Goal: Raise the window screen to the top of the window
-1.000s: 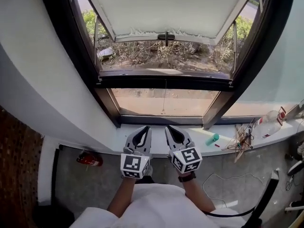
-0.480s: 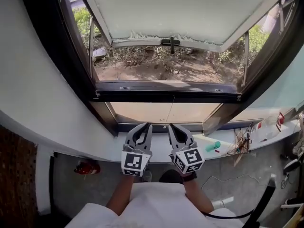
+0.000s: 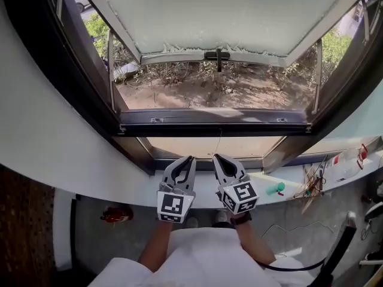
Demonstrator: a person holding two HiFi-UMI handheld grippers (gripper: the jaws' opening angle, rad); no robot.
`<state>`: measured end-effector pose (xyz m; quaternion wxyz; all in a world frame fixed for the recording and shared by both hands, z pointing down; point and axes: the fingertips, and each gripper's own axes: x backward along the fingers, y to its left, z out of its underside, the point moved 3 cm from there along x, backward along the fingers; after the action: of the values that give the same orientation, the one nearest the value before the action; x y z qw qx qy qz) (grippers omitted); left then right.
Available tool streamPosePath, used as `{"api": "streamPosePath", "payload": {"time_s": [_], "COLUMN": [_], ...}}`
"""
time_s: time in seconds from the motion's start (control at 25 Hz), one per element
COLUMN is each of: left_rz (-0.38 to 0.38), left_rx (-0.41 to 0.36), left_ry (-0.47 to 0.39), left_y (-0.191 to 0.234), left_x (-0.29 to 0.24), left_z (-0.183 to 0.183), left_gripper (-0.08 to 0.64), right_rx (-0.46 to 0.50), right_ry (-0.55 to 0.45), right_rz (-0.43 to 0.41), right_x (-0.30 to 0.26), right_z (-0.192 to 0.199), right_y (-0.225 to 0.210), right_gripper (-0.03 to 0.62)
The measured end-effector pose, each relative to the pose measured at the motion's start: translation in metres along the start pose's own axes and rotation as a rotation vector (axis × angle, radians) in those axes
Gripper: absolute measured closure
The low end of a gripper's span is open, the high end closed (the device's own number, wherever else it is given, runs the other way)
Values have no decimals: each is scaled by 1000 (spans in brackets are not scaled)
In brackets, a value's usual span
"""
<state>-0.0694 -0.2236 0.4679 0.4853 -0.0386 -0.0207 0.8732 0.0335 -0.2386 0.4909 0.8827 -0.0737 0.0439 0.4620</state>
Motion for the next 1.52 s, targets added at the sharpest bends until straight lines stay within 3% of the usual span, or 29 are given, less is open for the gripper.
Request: {"api": "streamPosePath", "payload": {"time_s": [0.16, 0.28, 0.4, 0.48, 0.56, 0.76, 0.88, 1.28, 1.52], "left_rz": [13, 7, 10, 41, 81, 167, 182, 156, 110], "left_rx": [-37, -121, -315, -483, -602, -795, -886, -1051, -1033], "left_ry": [45, 103, 181, 219, 256, 404, 450, 509, 536], "left_y": [2, 9, 13, 12, 9, 5, 5, 8, 13], "left_x": [-17, -30, -45, -57, -69, -96, -105, -113, -120], "left_z": [4, 8, 16, 18, 22, 47, 54, 65, 74], "left_gripper": [546, 545, 504, 461, 415, 225, 225, 225, 225], "right_rx": [-24, -55, -75, -84, -87, -95, -100, -138, -141], "right_ry": [13, 26, 41, 51, 59, 85, 109, 122, 132], "right_rz": [-3, -4, -4, -5, -9, -20, -7, 22, 16], "right_x": [2, 4, 4, 3, 2, 1, 1, 9, 14], "right_z": [9, 17, 25, 29, 33, 42, 48, 58, 62], "right_y": [-11, -20, -27, -29, -30, -32, -38, -59, -60], "right_gripper": [603, 603, 603, 603, 603, 603, 603, 603, 603]}}
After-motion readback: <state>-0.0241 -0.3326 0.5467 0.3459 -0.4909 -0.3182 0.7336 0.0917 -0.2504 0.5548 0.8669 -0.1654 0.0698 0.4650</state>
